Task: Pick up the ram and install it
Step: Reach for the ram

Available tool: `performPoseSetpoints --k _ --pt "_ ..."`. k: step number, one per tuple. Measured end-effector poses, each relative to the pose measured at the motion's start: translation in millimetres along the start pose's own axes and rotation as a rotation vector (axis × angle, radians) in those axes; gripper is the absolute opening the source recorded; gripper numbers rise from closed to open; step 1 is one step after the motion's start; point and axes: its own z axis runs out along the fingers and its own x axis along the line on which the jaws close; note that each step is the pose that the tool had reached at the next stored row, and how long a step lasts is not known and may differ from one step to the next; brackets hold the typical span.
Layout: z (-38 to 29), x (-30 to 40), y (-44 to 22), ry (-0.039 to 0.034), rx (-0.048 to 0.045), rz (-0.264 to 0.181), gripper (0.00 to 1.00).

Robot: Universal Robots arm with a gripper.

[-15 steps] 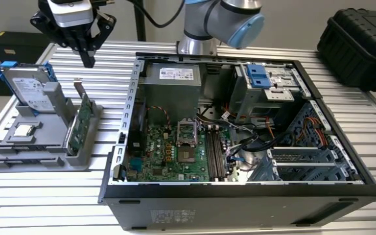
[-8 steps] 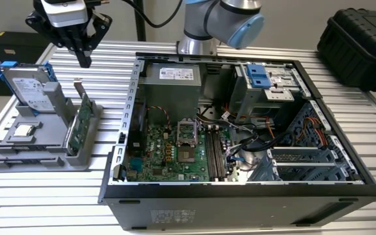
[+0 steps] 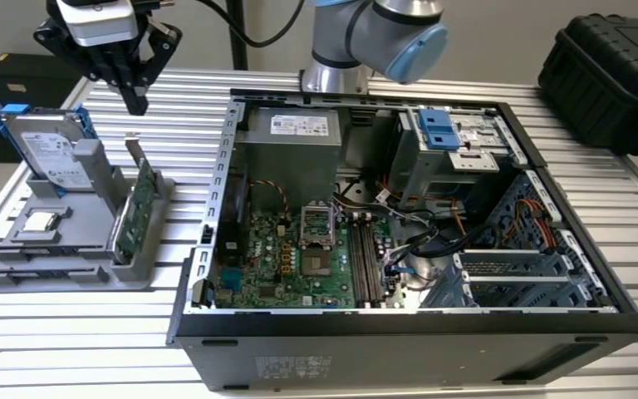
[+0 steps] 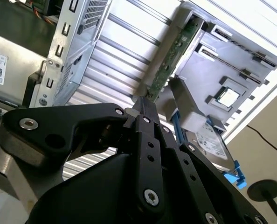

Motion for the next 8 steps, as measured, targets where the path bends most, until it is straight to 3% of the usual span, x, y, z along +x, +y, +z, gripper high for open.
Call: performPoseSetpoints --k 8 --pt "-0.2 8.5 -1.8 0.0 0.0 0.0 0.0"
